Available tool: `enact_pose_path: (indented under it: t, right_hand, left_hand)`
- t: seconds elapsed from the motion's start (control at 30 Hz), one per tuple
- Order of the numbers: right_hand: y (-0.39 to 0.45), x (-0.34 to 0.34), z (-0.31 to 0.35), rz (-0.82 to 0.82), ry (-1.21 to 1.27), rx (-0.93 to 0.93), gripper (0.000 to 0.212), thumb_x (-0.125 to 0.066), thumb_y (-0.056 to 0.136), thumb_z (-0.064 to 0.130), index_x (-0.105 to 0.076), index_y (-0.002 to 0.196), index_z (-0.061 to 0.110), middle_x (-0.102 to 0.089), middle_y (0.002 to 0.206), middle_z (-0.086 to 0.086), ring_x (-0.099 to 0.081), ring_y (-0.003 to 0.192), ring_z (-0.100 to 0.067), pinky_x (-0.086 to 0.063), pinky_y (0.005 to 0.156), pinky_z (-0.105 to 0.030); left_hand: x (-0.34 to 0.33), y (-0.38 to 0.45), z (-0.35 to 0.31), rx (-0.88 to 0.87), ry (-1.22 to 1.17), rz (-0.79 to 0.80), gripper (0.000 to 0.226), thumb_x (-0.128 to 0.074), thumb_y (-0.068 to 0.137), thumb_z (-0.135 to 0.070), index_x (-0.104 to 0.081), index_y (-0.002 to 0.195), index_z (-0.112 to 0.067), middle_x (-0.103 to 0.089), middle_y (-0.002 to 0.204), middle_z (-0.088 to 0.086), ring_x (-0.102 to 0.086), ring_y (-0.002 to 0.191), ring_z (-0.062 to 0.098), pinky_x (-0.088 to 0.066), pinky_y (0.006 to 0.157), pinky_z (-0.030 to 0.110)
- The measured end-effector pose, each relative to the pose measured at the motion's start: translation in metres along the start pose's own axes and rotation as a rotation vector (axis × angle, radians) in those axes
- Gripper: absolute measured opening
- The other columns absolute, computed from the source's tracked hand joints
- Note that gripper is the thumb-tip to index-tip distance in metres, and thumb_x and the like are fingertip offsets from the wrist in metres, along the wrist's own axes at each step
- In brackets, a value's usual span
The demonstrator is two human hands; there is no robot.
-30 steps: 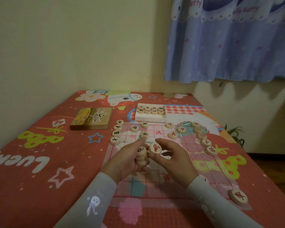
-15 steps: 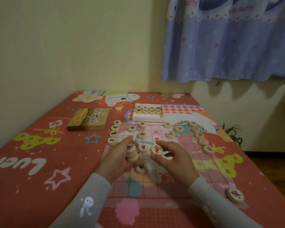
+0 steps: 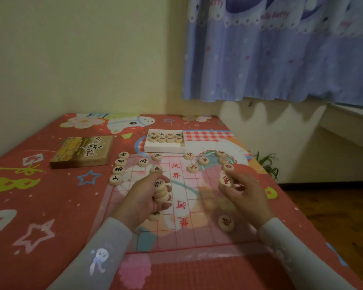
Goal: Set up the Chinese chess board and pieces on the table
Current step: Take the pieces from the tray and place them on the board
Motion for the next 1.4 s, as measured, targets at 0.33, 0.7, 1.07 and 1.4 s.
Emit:
enact_pose_path:
  t: [0.33,0.7,1.07,1.4]
  right_hand:
    - [-0.039,0.064,-0.06,-0.043,-0.176,-0.24,0.034,-0.074,0.08,0.023,-0.065,0.113,0.019,-0.06,0.103,0.006,-0.058,0.086,-0.008,-0.042,0.068,-0.014]
    - [-0.047,0.053,-0.059,0.243,-0.424,-0.258,0.034,-0.067,0.082,0.046,-0.063,0.11,0.027,-0.061,0.109,0.006,-0.054,0.089,-0.008,-0.04,0.065,-0.016]
    - [-0.015,0.033,-0.008,0.126,-0.153,-0.093,0.019,-0.065,0.086,0.036,-0.071,0.101,0.025,-0.068,0.093,0.012,-0.061,0.088,-0.003,-0.045,0.073,-0.022]
    - [-0.012,-0.045,0.055,0.355,0.027,0.187,0.045,-0.076,0.076,0.031,-0.064,0.119,0.035,-0.062,0.101,0.012,-0.057,0.091,0.0,-0.047,0.079,-0.016]
  left_hand:
    - [-0.043,0.003,0.014,0.032,0.039,0.082,0.026,-0.05,0.095,-0.028,-0.059,0.082,-0.008,-0.057,0.075,0.013,-0.054,0.062,0.025,-0.049,0.047,0.027]
    - [-0.062,0.0,0.025,0.067,0.077,0.127,0.027,-0.049,0.097,-0.028,-0.059,0.083,-0.007,-0.057,0.077,0.014,-0.055,0.064,0.026,-0.049,0.044,0.026]
    - [-0.064,0.0,0.025,0.064,0.082,0.189,0.019,-0.045,0.09,-0.006,-0.061,0.1,-0.002,-0.05,0.089,0.017,-0.047,0.077,0.028,-0.054,0.053,0.033]
    - [-0.064,-0.01,0.022,-0.007,0.241,0.296,0.025,-0.062,0.087,-0.005,-0.061,0.111,-0.011,-0.067,0.077,0.006,-0.061,0.054,0.013,-0.052,0.06,0.032]
Point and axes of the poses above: each hand's wrist, its own y-axis towards the middle knuckle, its own x-axis out of the back of the hand, z = x × y, the point moved 6 cm from there along y, towards the middle knuckle
